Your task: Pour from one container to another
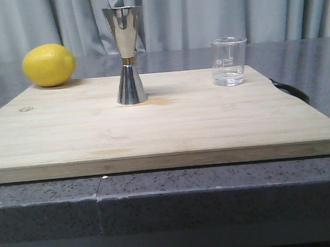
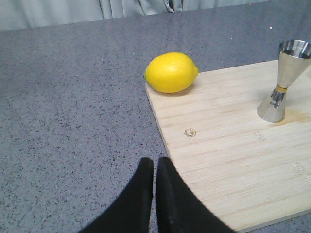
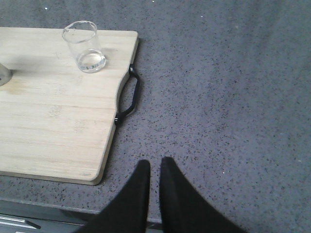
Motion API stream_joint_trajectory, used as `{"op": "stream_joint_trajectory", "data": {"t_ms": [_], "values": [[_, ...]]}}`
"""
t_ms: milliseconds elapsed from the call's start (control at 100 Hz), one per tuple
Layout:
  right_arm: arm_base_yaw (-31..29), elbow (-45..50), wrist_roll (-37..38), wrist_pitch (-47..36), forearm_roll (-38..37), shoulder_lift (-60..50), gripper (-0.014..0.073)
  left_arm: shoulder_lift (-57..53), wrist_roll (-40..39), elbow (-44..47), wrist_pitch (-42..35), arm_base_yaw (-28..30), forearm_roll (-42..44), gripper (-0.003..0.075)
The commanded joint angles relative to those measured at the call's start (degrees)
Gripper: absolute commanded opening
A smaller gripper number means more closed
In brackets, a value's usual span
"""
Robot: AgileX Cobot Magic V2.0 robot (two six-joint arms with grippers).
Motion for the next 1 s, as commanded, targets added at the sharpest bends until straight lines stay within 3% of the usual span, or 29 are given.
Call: {"op": "stream_joint_trajectory", "data": {"t_ms": [0,240,430,730,990], "values": [[-0.3,-1.4,0.1,-3.7,-1.5,0.3,0.0021,-2.4,-0.4,1.3,-7.5,2.1,-0.1,-0.0019],[-0.3,-1.4,0.1,-3.7,-1.5,0.3,0.0021,-17.0,-0.4,21.3,-27.4,11.1,1.2,-0.0019],[-0.3,-1.4,0.1,-3.7,-1.5,0.3,0.0021,-23.7,-0.4,33.5,-35.2,12.4,0.2,-0.0019],[-0.3,-1.4,0.1,-3.7,-1.5,0.3,0.0021,-26.5,-0.4,40.6,-47.0,12.4,0.2,-0.0019],[-0.3,-1.4,0.1,-3.5,-1.5,0.3,0.0021,-26.5,-0.4,40.4,-47.5,12.4,0.2,-0.0019]]}}
